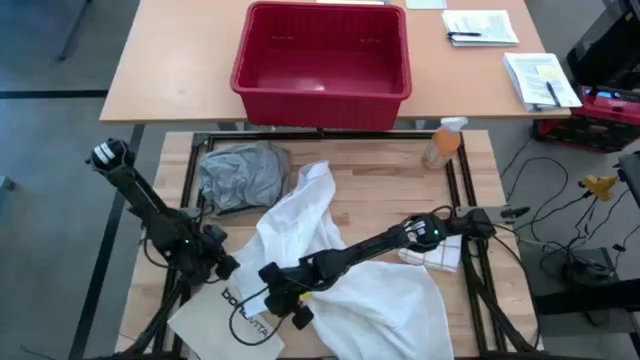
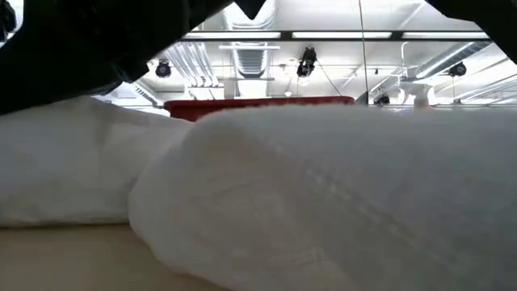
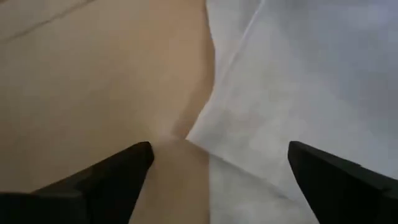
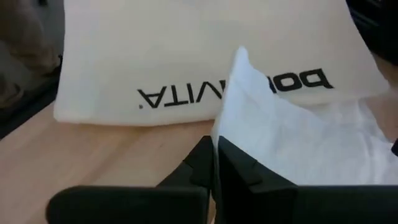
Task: Fold laundry
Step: Fold the white long sleeve shirt
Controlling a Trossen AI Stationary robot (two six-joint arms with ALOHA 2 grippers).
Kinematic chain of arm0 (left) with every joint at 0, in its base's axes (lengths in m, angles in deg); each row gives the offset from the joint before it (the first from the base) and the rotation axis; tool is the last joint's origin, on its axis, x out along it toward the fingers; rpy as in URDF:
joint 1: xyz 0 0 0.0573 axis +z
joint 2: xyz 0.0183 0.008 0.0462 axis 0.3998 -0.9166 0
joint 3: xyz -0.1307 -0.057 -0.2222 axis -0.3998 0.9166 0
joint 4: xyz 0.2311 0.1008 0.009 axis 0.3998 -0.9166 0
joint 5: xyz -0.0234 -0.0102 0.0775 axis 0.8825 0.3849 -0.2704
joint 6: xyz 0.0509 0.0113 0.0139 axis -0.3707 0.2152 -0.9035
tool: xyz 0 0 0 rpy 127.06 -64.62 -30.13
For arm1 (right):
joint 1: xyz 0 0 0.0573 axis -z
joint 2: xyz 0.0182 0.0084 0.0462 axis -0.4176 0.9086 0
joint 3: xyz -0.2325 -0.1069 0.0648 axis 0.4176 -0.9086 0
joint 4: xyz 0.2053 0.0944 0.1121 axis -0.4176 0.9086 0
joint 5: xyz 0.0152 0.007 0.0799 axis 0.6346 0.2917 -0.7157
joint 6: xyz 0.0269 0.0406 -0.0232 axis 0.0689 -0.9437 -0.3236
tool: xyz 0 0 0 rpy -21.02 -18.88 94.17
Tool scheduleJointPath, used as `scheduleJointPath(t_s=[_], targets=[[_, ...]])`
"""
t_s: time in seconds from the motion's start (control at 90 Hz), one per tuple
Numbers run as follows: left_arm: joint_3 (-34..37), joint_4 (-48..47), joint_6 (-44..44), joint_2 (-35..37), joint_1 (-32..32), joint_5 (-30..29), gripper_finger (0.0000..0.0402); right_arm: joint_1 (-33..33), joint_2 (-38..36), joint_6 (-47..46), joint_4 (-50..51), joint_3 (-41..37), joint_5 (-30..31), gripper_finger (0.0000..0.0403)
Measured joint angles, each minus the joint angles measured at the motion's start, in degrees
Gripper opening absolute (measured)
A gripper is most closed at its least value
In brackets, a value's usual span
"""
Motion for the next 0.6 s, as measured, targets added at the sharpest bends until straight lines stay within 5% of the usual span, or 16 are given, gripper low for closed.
scheduleJointPath(t_s=[0.356,0.6], targets=[[0.30,0.63,-0.69,-1.93,0.73,-4.08,0.0251,0.02,0.00,-0.90,0.28,0.00,-0.17,0.0000],[3.22,9.34,-2.21,-4.56,0.74,-5.12,0.0096,0.04,0.02,-0.92,1.27,0.00,-0.09,0.0000]])
